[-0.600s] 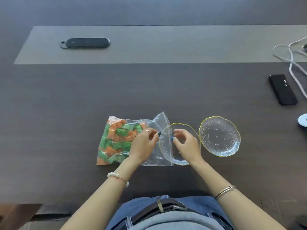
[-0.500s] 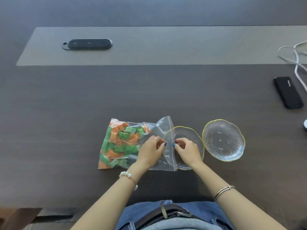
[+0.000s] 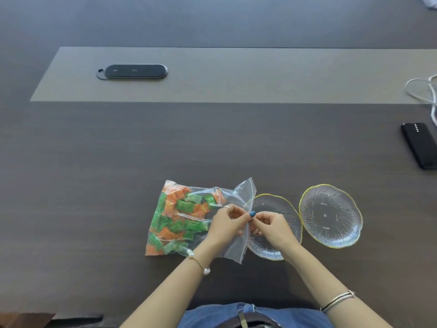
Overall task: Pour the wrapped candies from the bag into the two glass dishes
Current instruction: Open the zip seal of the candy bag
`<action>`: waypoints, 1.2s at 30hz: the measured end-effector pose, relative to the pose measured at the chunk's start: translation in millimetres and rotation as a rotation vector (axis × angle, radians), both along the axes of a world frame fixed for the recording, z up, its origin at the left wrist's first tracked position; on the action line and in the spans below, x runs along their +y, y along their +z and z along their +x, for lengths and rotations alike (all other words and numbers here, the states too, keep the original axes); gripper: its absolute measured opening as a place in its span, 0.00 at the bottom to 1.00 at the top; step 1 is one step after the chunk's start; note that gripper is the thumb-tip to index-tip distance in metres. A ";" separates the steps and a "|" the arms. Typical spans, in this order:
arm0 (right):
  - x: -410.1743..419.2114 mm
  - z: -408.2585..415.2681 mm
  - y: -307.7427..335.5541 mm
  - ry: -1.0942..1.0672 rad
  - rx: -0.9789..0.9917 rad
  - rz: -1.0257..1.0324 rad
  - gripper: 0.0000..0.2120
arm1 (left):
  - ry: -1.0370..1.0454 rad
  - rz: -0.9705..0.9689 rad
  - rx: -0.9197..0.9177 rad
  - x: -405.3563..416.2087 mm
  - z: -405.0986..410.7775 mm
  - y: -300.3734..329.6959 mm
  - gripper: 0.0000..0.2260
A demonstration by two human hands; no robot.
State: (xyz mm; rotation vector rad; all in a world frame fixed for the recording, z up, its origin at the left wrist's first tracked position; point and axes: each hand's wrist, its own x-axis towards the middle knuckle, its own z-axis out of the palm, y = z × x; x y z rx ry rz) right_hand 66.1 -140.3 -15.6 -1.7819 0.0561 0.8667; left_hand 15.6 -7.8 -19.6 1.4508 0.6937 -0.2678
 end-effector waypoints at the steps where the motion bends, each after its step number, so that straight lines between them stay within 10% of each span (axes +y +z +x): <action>1: 1.5 -1.4 -0.7 0.014 -0.030 -0.020 0.06 | 0.000 0.044 -0.003 0.8 -0.1 -0.6 0.06; 7: 3.9 -6.1 -2.0 0.014 -0.141 -0.078 0.04 | -0.053 0.188 -0.020 4.4 0.0 -1.8 0.05; 19: 8.7 -14.4 3.0 -0.322 0.039 0.096 0.05 | 0.036 -0.106 0.006 -5.7 -8.5 3.6 0.07; 29: 6.0 -13.0 0.4 -0.243 0.001 0.134 0.07 | -0.171 0.298 -0.096 -13.1 -5.6 6.1 0.08; 36: 1.1 -21.8 -5.7 0.003 -0.293 -0.187 0.13 | -0.161 0.202 -0.058 -13.8 -6.2 2.9 0.07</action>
